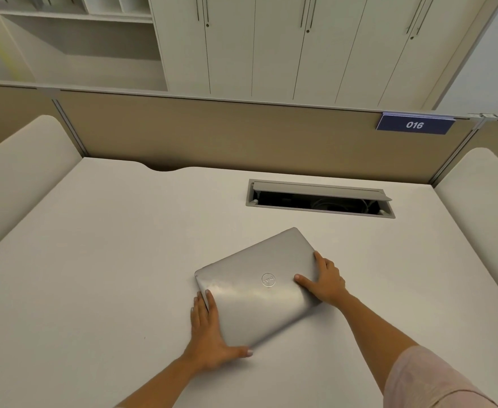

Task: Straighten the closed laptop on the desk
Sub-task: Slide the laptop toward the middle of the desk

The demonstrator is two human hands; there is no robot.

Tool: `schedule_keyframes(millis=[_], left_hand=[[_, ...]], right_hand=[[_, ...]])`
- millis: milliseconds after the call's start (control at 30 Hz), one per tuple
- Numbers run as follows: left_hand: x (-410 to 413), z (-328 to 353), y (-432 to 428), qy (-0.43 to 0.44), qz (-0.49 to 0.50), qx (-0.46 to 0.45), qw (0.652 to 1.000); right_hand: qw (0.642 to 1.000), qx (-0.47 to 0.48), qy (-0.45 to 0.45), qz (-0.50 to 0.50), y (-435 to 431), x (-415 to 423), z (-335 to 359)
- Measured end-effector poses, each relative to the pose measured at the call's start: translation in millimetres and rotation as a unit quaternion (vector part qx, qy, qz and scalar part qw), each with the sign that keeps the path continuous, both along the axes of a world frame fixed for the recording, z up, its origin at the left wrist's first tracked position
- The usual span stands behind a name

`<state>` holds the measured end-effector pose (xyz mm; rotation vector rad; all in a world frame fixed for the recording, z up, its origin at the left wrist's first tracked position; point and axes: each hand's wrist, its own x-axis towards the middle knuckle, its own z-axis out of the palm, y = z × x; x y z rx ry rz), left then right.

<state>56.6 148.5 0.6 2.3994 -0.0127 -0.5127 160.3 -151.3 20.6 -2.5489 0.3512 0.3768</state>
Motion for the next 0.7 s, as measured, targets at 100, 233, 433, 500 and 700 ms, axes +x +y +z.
schedule_keyframes(millis=[100, 233, 433, 500, 700], left_hand=[[0, -5, 1, -0.006, -0.014, 0.019, 1.000], [0, -5, -2, -0.017, -0.005, 0.040, 0.999], [5, -2, 4, -0.037, -0.003, 0.020, 0.999], [10, -2, 10, -0.040, -0.016, 0.023, 0.999], [34, 2, 26, -0.042, -0.073, 0.062, 0.995]], right_hand=[[1.000, -0.008, 0.000, -0.005, 3, 1, -1], [1.000, -0.013, -0.007, -0.013, 5, -1, -3], [0.999, -0.018, -0.018, -0.038, 6, -4, -4], [0.998, -0.017, -0.023, -0.055, 8, -9, -5], [0.993, -0.021, -0.048, -0.104, 15, -29, -9]])
